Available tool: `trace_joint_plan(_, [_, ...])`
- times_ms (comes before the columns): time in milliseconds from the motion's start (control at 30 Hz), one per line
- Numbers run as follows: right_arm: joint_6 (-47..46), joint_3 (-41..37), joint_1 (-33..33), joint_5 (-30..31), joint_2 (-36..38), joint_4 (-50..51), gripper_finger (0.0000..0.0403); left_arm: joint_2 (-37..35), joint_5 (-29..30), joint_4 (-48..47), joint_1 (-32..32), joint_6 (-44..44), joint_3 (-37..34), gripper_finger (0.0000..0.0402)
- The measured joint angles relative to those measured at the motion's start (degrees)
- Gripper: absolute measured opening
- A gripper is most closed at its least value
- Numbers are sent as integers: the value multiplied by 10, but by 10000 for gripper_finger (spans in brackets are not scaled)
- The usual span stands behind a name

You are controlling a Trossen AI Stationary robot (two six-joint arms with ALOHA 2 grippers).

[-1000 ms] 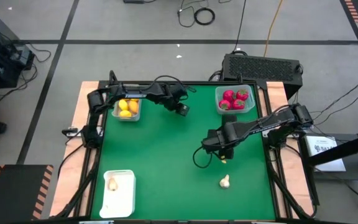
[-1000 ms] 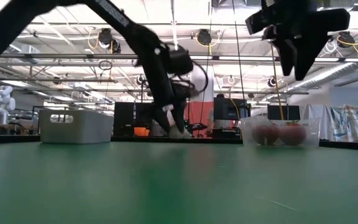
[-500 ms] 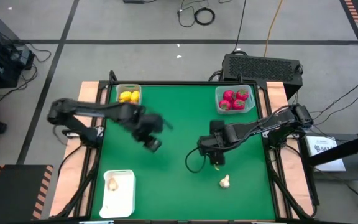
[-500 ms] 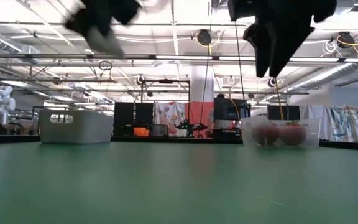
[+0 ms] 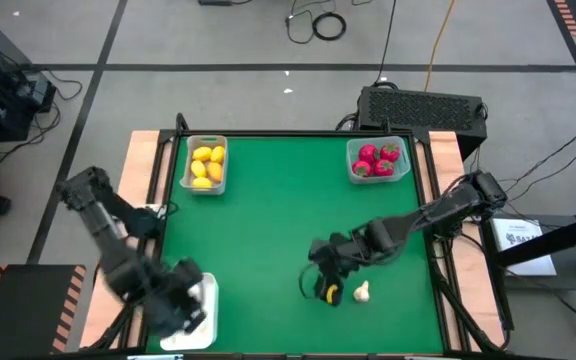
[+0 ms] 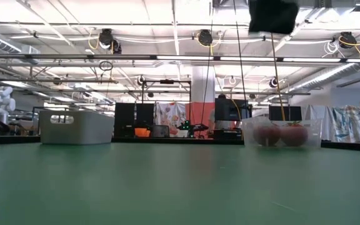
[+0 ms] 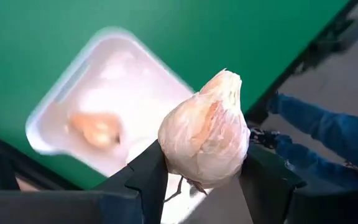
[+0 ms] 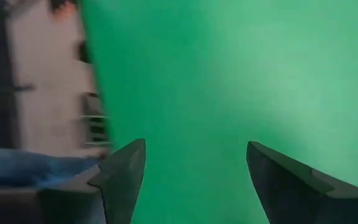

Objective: Sort produce into baskets
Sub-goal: Put the garlic into the white bin

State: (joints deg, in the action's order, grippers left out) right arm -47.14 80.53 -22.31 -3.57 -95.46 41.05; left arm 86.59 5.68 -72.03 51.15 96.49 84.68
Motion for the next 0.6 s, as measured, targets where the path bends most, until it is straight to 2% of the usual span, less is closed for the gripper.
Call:
trace_joint_plan(100, [-53,0,-32,1,0,-45,270,22,23,6,57,52,0,176])
trace_joint_plan(200, [-102,0,-58,3,0,-79,270,53,36,5,89,67,0,176])
trace_joint_plan(467, [-162,0,-79,5,0,-105,270,135,35,-47,92,47,0,178])
trace_joint_plan(600, [-167,0,-78,5,0,-115,270,142,34,-49,81,29,0,202])
